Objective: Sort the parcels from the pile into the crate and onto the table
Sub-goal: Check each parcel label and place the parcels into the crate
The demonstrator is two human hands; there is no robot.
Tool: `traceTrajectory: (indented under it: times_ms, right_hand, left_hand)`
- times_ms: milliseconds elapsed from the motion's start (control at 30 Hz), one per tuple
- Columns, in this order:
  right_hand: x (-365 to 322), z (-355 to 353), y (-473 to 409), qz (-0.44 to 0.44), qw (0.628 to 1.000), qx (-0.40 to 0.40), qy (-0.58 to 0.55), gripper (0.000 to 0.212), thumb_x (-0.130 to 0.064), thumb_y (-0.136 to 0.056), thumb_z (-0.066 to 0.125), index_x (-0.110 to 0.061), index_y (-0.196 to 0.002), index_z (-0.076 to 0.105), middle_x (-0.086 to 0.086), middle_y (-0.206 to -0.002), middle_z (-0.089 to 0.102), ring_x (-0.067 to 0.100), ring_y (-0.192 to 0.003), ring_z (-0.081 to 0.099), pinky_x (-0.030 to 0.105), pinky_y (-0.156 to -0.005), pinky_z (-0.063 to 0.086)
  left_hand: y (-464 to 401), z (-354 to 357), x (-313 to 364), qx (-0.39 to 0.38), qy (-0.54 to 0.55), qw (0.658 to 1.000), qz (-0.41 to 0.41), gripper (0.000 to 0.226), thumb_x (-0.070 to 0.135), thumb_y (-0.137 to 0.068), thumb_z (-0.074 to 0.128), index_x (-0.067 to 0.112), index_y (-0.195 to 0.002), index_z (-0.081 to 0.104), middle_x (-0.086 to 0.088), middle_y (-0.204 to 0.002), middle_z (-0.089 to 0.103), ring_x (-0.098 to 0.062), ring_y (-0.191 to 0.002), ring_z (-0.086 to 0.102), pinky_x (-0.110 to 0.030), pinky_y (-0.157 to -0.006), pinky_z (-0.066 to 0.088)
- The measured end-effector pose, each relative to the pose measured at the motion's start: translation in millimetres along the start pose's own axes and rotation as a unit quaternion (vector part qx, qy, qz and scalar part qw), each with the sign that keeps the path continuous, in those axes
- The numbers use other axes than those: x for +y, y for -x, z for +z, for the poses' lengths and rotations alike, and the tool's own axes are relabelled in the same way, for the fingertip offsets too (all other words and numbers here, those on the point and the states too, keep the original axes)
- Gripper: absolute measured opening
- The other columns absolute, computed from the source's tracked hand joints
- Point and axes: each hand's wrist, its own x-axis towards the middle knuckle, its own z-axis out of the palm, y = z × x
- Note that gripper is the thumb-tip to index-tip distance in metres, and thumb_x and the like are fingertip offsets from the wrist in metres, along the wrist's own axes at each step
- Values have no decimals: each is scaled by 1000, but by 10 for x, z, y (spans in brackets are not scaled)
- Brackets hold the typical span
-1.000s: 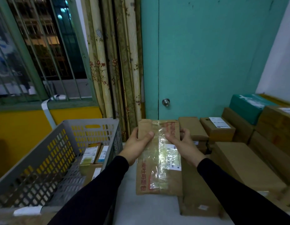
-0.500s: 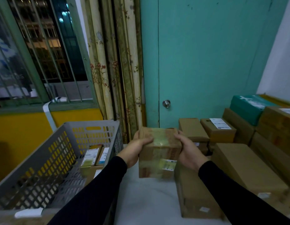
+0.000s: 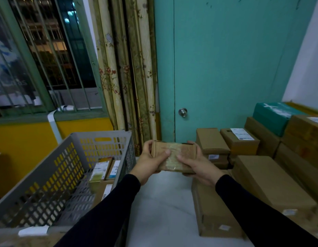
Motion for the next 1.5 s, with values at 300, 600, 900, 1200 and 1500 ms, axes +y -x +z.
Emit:
traceTrajectory:
  times_ms: [300, 600, 900, 1200, 1500]
  right_hand:
    - [29, 58, 16, -28, 999, 10, -15, 63, -11, -88, 75, -35, -135, 40, 1, -124, 65, 20, -102, 67, 35, -69, 56]
    - [20, 105, 47, -65, 997, 33, -6, 51, -11, -91, 72, -26, -132, 46, 4, -118, 67, 12, -91, 71, 26, -63, 59]
    - [-112, 142, 76, -78, 995, 57, 25, 33, -52, -104, 41, -37, -111, 69, 5, -120, 70, 21, -106, 70, 40, -86, 59]
    - [-80, 69, -14, 31, 990, 11, -133, 58, -47, -87, 65, -18, -138, 58, 8, -125, 72, 26, -111, 71, 39, -86, 58]
    - [-7, 269, -16, -23, 994, 20, -103, 67, -16, -92, 68, -24, -150, 36, 12, -128, 67, 25, -107, 71, 36, -83, 60]
  left_hand:
    - [-21, -40, -15, -2, 14, 999, 31, 58, 18, -92, 74, 32, -132, 33, 5, -115, 62, -7, -97, 65, -17, -62, 56]
    - [-2, -70, -50, -12, 3, 1000, 21, 71, 32, -91, 74, 32, -144, 28, -3, -137, 55, -13, -108, 63, -21, -77, 59]
    - [-68, -174, -69, -34, 133, 970, -202, 39, 43, -97, 60, 22, -130, 64, -8, -115, 76, -31, -113, 68, -55, -100, 52]
    - [-15, -230, -69, -4, 53, 995, -81, 23, 14, -103, 55, 32, -116, 57, -2, -120, 70, -24, -104, 69, -42, -90, 59]
    - [-8, -45, 15, -60, 61, 993, -78, 59, 69, -95, 47, 31, -138, 58, 0, -125, 72, -17, -108, 72, -33, -89, 60]
